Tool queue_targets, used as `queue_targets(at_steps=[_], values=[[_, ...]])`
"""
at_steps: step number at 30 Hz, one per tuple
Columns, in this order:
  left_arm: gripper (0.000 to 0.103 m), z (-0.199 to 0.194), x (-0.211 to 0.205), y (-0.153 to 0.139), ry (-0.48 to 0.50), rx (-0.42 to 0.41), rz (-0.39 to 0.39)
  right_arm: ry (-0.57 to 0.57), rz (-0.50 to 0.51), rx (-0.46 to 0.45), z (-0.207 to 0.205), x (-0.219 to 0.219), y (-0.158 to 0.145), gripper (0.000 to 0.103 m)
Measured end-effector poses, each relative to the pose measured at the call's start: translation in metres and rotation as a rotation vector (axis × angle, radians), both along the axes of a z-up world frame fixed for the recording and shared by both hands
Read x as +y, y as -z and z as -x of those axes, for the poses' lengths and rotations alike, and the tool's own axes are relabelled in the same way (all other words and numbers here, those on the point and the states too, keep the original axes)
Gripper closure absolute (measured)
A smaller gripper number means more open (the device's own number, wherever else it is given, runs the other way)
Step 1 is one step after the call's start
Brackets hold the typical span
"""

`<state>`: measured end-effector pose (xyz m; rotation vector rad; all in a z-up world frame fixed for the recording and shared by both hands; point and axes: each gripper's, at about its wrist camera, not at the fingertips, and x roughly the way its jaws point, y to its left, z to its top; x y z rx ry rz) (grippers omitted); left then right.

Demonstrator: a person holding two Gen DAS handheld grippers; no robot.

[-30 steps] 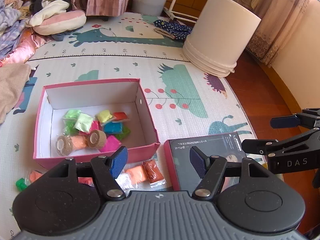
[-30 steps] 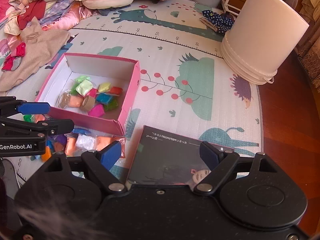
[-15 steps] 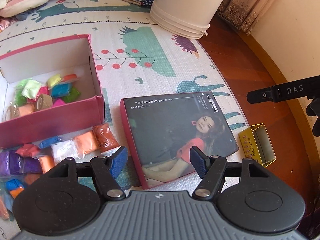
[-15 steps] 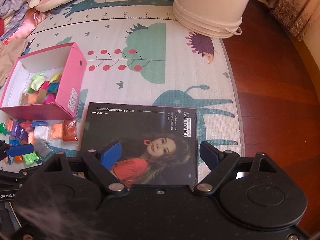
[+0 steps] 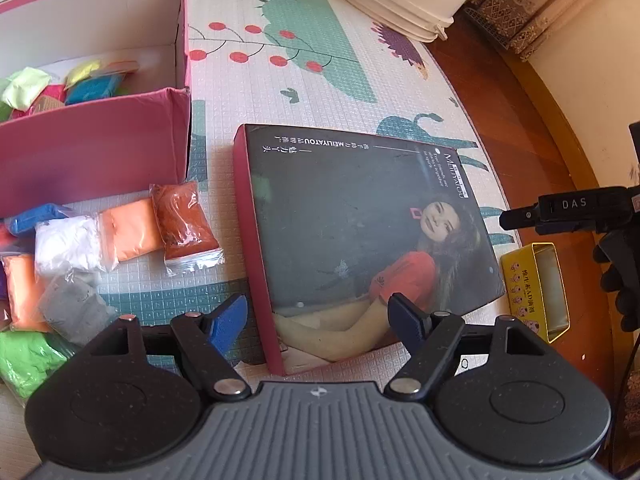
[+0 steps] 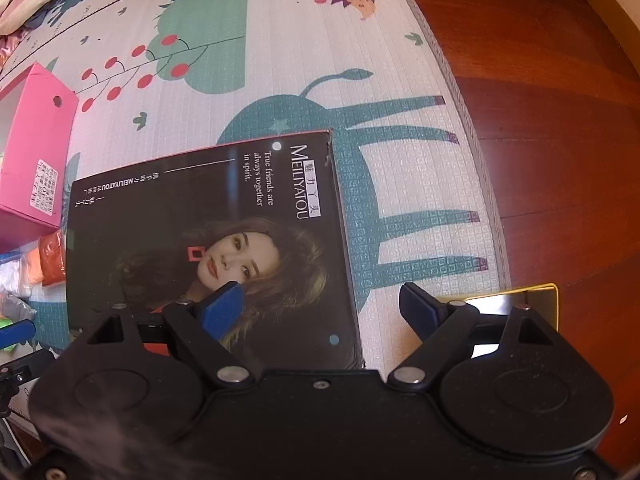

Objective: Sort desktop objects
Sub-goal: 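Close both grippers on opposite edges of the black lid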

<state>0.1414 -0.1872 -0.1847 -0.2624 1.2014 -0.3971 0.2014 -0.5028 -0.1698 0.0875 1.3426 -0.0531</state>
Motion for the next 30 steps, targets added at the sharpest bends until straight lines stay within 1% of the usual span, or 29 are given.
queue_targets(at_steps=[4, 9, 14, 17, 18, 19, 21, 22, 24, 26, 28, 30], values=[[0.019, -0.008, 0.0, 0.017, -0.035, 0.037, 0.018, 0.028, -0.032, 0.017, -0.002, -0.008, 0.021, 0.018], [0.018, -0.014, 0.002, 0.035, -0.064, 0.071, 0.036, 0.061, -0.068, 0.019, -0.006, -0.017, 0.038, 0.018], [0.018, -0.02, 0.005, 0.048, -0.091, 0.096, 0.057, 0.096, -0.127, 0.021, -0.005, -0.023, 0.053, 0.018], [0.017, -0.024, 0.005, 0.055, -0.098, 0.113, 0.053, 0.117, -0.161, 0.023, -0.004, -0.027, 0.061, 0.018], [0.017, -0.025, 0.006, 0.057, -0.099, 0.115, 0.061, 0.124, -0.173, 0.024, -0.003, -0.028, 0.064, 0.012], [0.017, -0.026, 0.006, 0.059, -0.101, 0.117, 0.067, 0.131, -0.185, 0.024, -0.003, -0.029, 0.067, 0.009], [0.017, -0.027, 0.006, 0.062, -0.097, 0.121, 0.073, 0.146, -0.209, 0.026, -0.003, -0.032, 0.073, 0.008], [0.017, -0.028, 0.006, 0.063, -0.094, 0.122, 0.076, 0.16, -0.249, 0.045, -0.008, -0.036, 0.077, 0.008], [0.017, -0.029, 0.004, 0.064, -0.079, 0.117, 0.078, 0.135, -0.292, 0.079, -0.005, -0.032, 0.081, 0.007], [0.018, -0.029, 0.0, 0.063, -0.039, 0.117, 0.092, 0.066, -0.292, 0.098, -0.004, -0.02, 0.082, 0.007], [0.018, -0.027, -0.003, 0.061, -0.009, 0.101, 0.063, 0.006, -0.288, 0.115, -0.003, -0.01, 0.08, 0.006], [0.018, -0.025, -0.004, 0.057, 0.023, 0.087, 0.049, -0.026, -0.28, 0.119, -0.001, -0.005, 0.075, 0.006]])
